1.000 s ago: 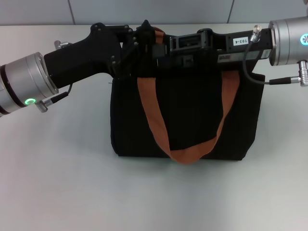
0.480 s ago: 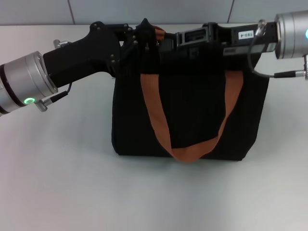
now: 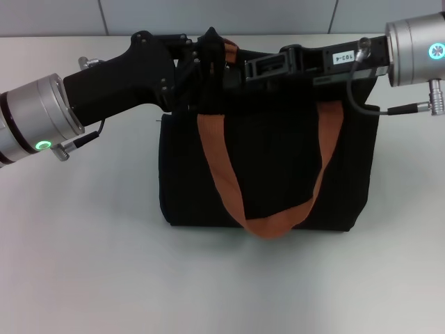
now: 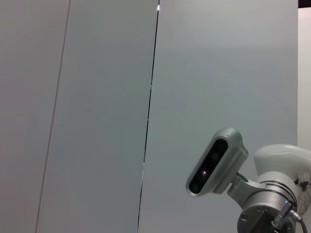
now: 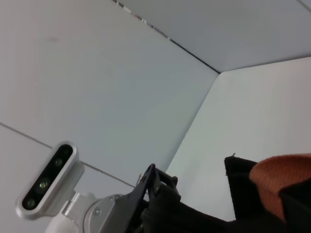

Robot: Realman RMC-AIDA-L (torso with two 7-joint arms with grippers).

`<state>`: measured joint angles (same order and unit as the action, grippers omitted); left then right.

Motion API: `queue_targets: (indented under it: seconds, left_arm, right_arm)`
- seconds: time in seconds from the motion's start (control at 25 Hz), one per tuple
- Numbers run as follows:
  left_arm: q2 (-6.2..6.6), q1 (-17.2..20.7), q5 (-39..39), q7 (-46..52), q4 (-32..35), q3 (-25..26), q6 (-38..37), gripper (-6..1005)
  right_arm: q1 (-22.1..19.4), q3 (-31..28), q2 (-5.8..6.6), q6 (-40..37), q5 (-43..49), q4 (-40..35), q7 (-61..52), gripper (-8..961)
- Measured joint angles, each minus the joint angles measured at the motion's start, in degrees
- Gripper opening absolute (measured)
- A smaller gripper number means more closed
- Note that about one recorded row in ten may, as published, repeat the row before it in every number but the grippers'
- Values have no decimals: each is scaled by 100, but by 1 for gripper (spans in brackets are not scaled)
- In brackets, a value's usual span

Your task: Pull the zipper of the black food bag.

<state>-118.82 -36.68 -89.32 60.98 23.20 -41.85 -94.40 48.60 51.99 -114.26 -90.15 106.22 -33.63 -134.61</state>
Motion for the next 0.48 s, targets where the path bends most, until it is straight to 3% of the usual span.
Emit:
queue_targets:
  seconds: [0.48]
  left_arm:
    - [0,-6,4,-2,0,2,1,18]
  right_arm:
    - [-2,-24,-20,-129,-39,-3,173,450]
